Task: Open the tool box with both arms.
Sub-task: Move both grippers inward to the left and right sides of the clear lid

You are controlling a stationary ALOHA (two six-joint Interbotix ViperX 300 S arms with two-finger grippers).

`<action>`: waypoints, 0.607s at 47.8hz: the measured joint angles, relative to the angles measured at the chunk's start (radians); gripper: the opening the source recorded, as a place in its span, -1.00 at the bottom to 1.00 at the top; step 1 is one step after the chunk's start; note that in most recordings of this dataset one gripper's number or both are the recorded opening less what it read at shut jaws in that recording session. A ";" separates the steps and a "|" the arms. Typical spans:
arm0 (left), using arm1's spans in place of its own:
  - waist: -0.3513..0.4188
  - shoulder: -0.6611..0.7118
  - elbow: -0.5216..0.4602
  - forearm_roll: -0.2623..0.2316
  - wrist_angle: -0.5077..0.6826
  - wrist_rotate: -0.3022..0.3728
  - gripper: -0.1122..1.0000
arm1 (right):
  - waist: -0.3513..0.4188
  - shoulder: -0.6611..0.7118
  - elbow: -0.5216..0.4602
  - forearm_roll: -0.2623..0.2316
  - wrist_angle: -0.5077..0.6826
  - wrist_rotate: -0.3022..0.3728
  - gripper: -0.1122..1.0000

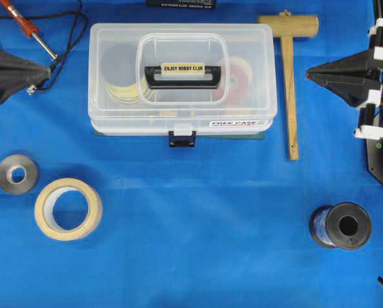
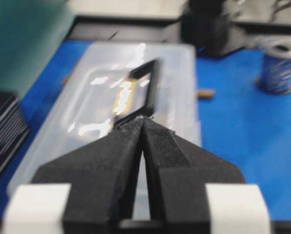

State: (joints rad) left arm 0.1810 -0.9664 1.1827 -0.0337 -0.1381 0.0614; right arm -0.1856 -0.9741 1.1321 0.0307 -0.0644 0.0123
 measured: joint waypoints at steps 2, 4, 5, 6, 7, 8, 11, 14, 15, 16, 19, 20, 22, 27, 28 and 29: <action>0.015 0.005 0.000 -0.002 0.018 0.000 -0.49 | -0.015 0.000 -0.002 0.000 0.029 0.000 -0.03; 0.023 0.009 0.000 0.000 0.037 -0.002 -0.29 | -0.032 0.003 -0.002 0.000 0.064 0.000 0.20; 0.026 0.011 0.000 -0.002 0.046 0.000 -0.17 | -0.040 0.003 -0.002 0.000 0.080 0.000 0.30; 0.028 0.012 0.000 -0.002 0.054 0.000 -0.07 | -0.049 0.006 -0.002 0.000 0.100 -0.002 0.41; 0.028 0.014 0.000 -0.002 0.060 0.000 0.05 | -0.058 0.009 -0.002 0.000 0.120 -0.003 0.51; 0.029 0.015 0.000 0.000 0.071 0.000 0.20 | -0.066 0.014 -0.002 0.000 0.141 -0.003 0.59; 0.035 0.018 0.000 -0.002 0.094 0.000 0.51 | -0.087 0.023 -0.002 -0.003 0.193 -0.005 0.73; 0.041 0.017 0.000 0.000 0.124 0.000 0.76 | -0.107 0.034 -0.003 -0.003 0.245 -0.005 0.69; 0.044 0.017 0.000 0.000 0.135 0.000 0.82 | -0.112 0.037 -0.002 -0.003 0.261 -0.005 0.68; 0.048 0.018 0.000 0.000 0.143 0.002 0.84 | -0.118 0.038 -0.002 -0.003 0.275 -0.006 0.68; 0.058 0.020 0.000 0.000 0.156 0.002 0.83 | -0.129 0.043 -0.002 -0.005 0.308 -0.006 0.69; 0.064 0.023 0.000 -0.002 0.158 0.002 0.83 | -0.132 0.048 -0.003 -0.005 0.324 -0.008 0.70; 0.074 0.035 0.003 -0.002 0.160 0.002 0.84 | -0.138 0.055 -0.003 -0.006 0.341 -0.009 0.70; 0.103 0.106 0.021 -0.002 0.161 0.002 0.84 | -0.144 0.098 -0.003 -0.012 0.370 -0.011 0.70; 0.106 0.121 0.023 -0.002 0.161 0.002 0.84 | -0.144 0.107 -0.003 -0.014 0.371 -0.011 0.70; 0.109 0.137 0.025 0.000 0.160 0.002 0.84 | -0.146 0.118 -0.003 -0.014 0.373 -0.011 0.70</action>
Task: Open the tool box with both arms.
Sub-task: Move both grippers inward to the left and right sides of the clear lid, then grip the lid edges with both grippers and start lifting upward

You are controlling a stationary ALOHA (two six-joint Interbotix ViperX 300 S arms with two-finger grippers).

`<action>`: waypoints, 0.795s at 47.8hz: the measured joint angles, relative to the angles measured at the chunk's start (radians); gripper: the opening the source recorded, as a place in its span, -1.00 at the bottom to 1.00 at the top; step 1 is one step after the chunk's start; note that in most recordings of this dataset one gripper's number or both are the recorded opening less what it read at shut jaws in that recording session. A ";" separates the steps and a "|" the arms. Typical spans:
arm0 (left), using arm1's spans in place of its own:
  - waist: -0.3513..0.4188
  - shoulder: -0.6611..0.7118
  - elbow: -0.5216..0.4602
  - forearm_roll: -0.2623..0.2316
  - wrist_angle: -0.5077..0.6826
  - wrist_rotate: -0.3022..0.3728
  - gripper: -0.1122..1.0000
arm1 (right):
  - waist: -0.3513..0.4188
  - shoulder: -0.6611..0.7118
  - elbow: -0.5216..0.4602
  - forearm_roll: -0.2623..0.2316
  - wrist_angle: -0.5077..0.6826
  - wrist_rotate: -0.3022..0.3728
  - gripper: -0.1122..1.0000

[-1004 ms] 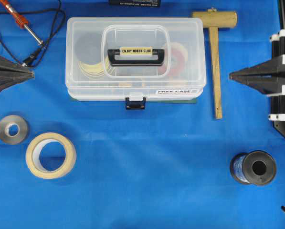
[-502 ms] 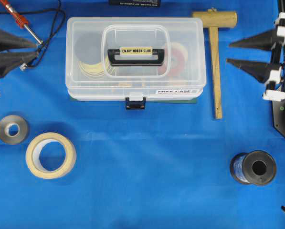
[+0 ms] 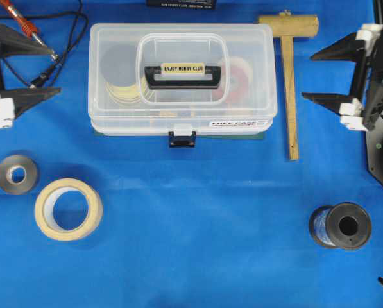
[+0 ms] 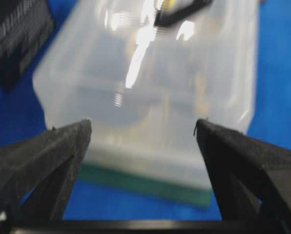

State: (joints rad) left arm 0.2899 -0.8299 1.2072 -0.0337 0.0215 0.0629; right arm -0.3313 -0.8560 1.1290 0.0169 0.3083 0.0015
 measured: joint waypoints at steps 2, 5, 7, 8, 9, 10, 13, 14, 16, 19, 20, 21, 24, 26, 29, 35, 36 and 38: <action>0.003 0.028 0.002 -0.002 -0.003 0.000 0.84 | -0.002 0.023 0.000 -0.002 0.000 0.000 0.70; 0.006 0.064 0.000 -0.002 -0.014 0.000 0.84 | -0.006 0.057 0.002 -0.003 -0.003 0.000 0.70; 0.008 0.091 0.000 -0.002 -0.026 0.002 0.84 | -0.011 0.081 0.000 -0.005 -0.008 0.000 0.70; 0.008 0.104 0.000 -0.002 -0.034 0.002 0.84 | -0.015 0.094 0.000 -0.005 -0.009 0.000 0.70; 0.009 0.118 0.000 0.000 -0.038 0.002 0.84 | -0.018 0.106 0.000 -0.006 -0.012 0.000 0.70; 0.009 0.132 0.000 -0.002 -0.046 0.002 0.84 | -0.020 0.123 0.000 -0.006 -0.017 0.000 0.70; 0.015 0.166 0.000 -0.002 -0.067 0.009 0.84 | -0.029 0.161 0.000 -0.009 -0.028 0.000 0.70; 0.017 0.175 0.000 -0.002 -0.071 0.014 0.84 | -0.031 0.173 0.000 -0.011 -0.031 0.000 0.70; 0.025 0.193 0.000 0.000 -0.083 0.018 0.84 | -0.034 0.196 0.000 -0.014 -0.040 0.000 0.70; 0.034 0.216 0.000 -0.002 -0.095 0.029 0.84 | -0.035 0.219 -0.005 -0.017 -0.051 -0.002 0.70; 0.037 0.222 -0.002 0.000 -0.100 0.032 0.84 | -0.035 0.225 -0.008 -0.017 -0.057 -0.002 0.70; 0.040 0.230 -0.002 -0.002 -0.103 0.034 0.84 | -0.035 0.233 -0.009 -0.017 -0.058 -0.002 0.70; 0.044 0.249 -0.008 -0.002 -0.114 0.038 0.84 | -0.038 0.249 -0.015 -0.017 -0.071 -0.002 0.70; 0.046 0.259 -0.012 -0.002 -0.123 0.040 0.84 | -0.038 0.256 -0.018 -0.017 -0.078 -0.002 0.70; 0.046 0.276 -0.023 -0.002 -0.141 0.040 0.84 | -0.038 0.265 -0.021 -0.017 -0.095 -0.002 0.70; 0.046 0.327 -0.048 -0.002 -0.163 0.040 0.84 | -0.038 0.284 -0.028 -0.017 -0.132 0.000 0.70; 0.048 0.336 -0.052 0.000 -0.164 0.040 0.84 | -0.038 0.288 -0.031 -0.018 -0.137 -0.002 0.70; 0.048 0.353 -0.060 0.000 -0.164 0.046 0.84 | -0.038 0.299 -0.034 -0.018 -0.149 -0.002 0.70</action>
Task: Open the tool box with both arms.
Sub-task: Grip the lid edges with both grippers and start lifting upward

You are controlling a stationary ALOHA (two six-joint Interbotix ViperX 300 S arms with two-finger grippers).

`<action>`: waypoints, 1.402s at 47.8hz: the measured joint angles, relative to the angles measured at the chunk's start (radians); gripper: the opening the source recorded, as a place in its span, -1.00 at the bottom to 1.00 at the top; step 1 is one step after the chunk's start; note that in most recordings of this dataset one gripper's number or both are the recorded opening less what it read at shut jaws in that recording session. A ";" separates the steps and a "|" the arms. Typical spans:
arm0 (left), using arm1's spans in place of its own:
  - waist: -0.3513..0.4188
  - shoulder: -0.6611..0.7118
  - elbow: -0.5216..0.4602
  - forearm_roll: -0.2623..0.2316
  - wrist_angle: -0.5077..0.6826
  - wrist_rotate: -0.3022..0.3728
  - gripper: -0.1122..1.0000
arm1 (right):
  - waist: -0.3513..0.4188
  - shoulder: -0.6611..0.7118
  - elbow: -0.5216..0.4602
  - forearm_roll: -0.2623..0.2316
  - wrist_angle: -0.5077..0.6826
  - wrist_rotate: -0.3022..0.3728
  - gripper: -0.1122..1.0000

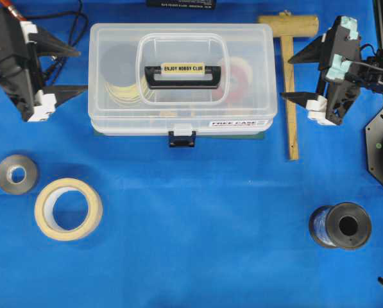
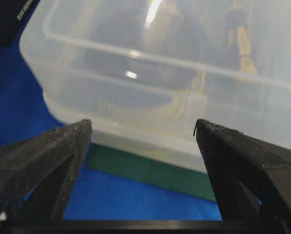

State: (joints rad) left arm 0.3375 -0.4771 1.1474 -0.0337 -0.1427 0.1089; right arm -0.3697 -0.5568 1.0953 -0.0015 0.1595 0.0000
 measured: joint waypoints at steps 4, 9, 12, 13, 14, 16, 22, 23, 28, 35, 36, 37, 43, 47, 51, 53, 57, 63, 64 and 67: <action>0.005 0.029 -0.011 0.000 0.002 0.000 0.84 | 0.000 0.021 -0.009 0.000 -0.025 0.000 0.70; 0.006 0.058 -0.018 0.000 0.003 0.000 0.84 | 0.005 0.038 -0.018 0.000 -0.035 -0.003 0.69; 0.006 0.066 -0.020 0.000 0.002 0.000 0.84 | 0.008 0.043 -0.021 -0.002 -0.037 -0.003 0.69; 0.006 0.066 -0.020 0.000 0.003 0.000 0.84 | 0.009 0.043 -0.023 -0.002 -0.037 -0.003 0.69; 0.008 0.067 -0.020 0.000 0.003 0.000 0.84 | 0.009 0.044 -0.023 -0.002 -0.037 -0.003 0.69; 0.008 0.067 -0.020 0.000 0.003 0.000 0.84 | 0.011 0.046 -0.025 -0.003 -0.035 -0.002 0.69; 0.008 0.064 -0.020 0.000 0.005 -0.002 0.84 | 0.012 0.048 -0.029 -0.003 -0.035 -0.002 0.69; 0.008 0.064 -0.020 0.000 0.006 -0.002 0.84 | 0.012 0.048 -0.029 -0.003 -0.035 -0.003 0.69; 0.008 0.063 -0.020 0.000 0.011 -0.002 0.84 | 0.014 0.048 -0.034 -0.003 -0.035 -0.003 0.69; 0.008 0.051 -0.023 0.000 0.026 -0.002 0.84 | 0.015 0.048 -0.043 -0.003 -0.025 -0.003 0.69; 0.008 0.048 -0.025 0.000 0.029 -0.002 0.84 | 0.017 0.049 -0.046 -0.003 -0.021 -0.003 0.69; 0.008 0.043 -0.026 0.000 0.034 -0.002 0.84 | 0.017 0.048 -0.048 -0.003 -0.017 -0.003 0.69; 0.008 0.015 -0.040 0.002 0.058 -0.002 0.84 | 0.015 0.031 -0.064 -0.003 0.011 -0.002 0.69; 0.009 -0.005 -0.046 0.002 0.071 0.000 0.84 | 0.015 0.017 -0.074 -0.003 0.026 -0.003 0.69; 0.014 -0.023 -0.052 0.002 0.083 0.000 0.84 | 0.014 -0.005 -0.080 -0.005 0.034 -0.003 0.69; 0.017 -0.029 -0.054 0.002 0.087 -0.002 0.84 | 0.014 -0.015 -0.081 -0.005 0.035 -0.005 0.69; 0.023 -0.044 -0.055 0.002 0.097 -0.002 0.84 | 0.014 -0.035 -0.083 -0.005 0.035 -0.005 0.69; 0.031 -0.067 -0.057 0.002 0.104 -0.002 0.84 | 0.015 -0.063 -0.084 -0.005 0.035 -0.005 0.69; 0.032 -0.071 -0.058 0.002 0.104 -0.002 0.84 | 0.014 -0.066 -0.084 -0.005 0.035 -0.005 0.69; 0.037 -0.075 -0.058 0.002 0.104 -0.002 0.84 | 0.014 -0.072 -0.086 -0.005 0.035 -0.005 0.69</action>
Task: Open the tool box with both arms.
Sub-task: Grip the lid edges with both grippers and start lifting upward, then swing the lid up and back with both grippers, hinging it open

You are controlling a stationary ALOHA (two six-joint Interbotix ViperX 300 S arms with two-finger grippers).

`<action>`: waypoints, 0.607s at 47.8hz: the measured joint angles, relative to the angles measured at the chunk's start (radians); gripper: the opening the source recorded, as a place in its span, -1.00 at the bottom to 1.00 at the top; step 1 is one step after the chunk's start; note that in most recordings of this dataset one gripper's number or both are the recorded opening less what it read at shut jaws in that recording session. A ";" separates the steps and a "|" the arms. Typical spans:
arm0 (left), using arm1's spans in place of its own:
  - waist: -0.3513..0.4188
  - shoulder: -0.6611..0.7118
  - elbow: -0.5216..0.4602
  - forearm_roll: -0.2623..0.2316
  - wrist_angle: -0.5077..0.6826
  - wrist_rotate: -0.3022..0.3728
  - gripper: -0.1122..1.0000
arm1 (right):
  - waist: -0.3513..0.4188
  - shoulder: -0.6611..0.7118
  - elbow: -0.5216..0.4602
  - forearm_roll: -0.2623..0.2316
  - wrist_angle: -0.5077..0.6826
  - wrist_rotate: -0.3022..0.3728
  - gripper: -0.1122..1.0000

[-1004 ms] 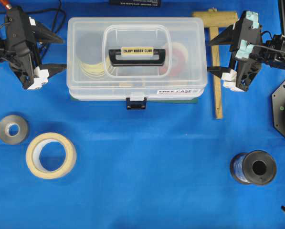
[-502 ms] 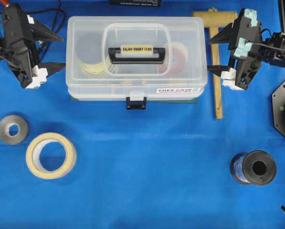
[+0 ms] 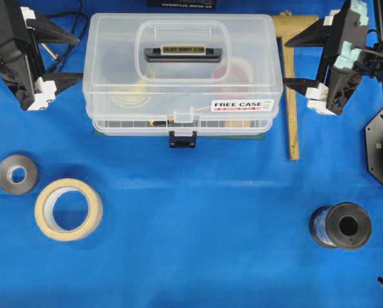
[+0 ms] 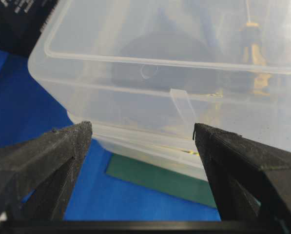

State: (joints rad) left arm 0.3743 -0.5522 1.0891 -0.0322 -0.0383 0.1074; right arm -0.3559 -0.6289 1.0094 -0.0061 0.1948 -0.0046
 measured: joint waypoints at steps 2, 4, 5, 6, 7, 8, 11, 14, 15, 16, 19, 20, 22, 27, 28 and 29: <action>0.002 0.000 0.000 0.000 0.000 0.000 0.84 | 0.000 0.000 0.000 0.000 0.000 0.000 0.69; 0.003 0.000 0.000 0.000 0.000 0.002 0.84 | 0.002 -0.002 0.002 0.000 0.000 0.000 0.69; 0.003 0.000 -0.002 0.000 0.000 0.000 0.84 | 0.000 -0.002 0.000 0.000 0.000 0.000 0.69; 0.003 -0.002 -0.002 0.000 0.000 0.000 0.84 | 0.002 -0.002 0.000 0.000 0.002 0.000 0.69; 0.003 0.000 -0.002 0.000 0.000 0.000 0.84 | 0.000 -0.003 0.000 0.000 0.000 0.000 0.69; 0.003 0.000 -0.003 0.000 0.000 0.000 0.84 | 0.000 -0.003 0.000 0.000 0.000 0.000 0.69; 0.003 0.000 -0.006 0.000 0.000 0.000 0.84 | 0.000 -0.005 0.000 0.000 0.000 0.000 0.69; 0.006 0.000 -0.009 0.000 0.002 0.002 0.84 | 0.000 -0.009 -0.003 0.000 0.000 0.000 0.69; 0.008 0.000 -0.011 0.000 0.002 0.000 0.84 | 0.000 -0.011 -0.005 0.000 0.000 0.000 0.69; 0.011 -0.002 -0.011 0.000 0.000 0.000 0.84 | 0.000 -0.011 -0.005 0.000 0.000 0.000 0.69; 0.023 -0.002 -0.014 0.000 0.003 0.000 0.84 | 0.000 -0.012 -0.011 0.000 0.002 0.000 0.69; 0.028 -0.002 -0.015 0.000 0.003 0.000 0.84 | 0.000 -0.014 -0.012 0.000 0.002 0.000 0.69; 0.041 -0.002 -0.020 0.000 0.003 0.002 0.84 | -0.002 -0.012 -0.017 0.000 0.002 0.000 0.69; 0.071 -0.002 -0.032 0.000 0.008 0.000 0.84 | -0.006 -0.015 -0.028 0.000 0.002 0.000 0.69; 0.075 0.000 -0.034 0.000 0.009 0.000 0.84 | -0.008 -0.017 -0.029 0.000 0.002 0.000 0.69; 0.078 0.000 -0.037 0.000 0.011 0.000 0.84 | -0.009 -0.017 -0.031 0.000 0.003 0.000 0.69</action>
State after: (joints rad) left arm 0.4525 -0.5522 1.0523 -0.0322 -0.0276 0.1074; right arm -0.3651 -0.6458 0.9787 -0.0061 0.1979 -0.0046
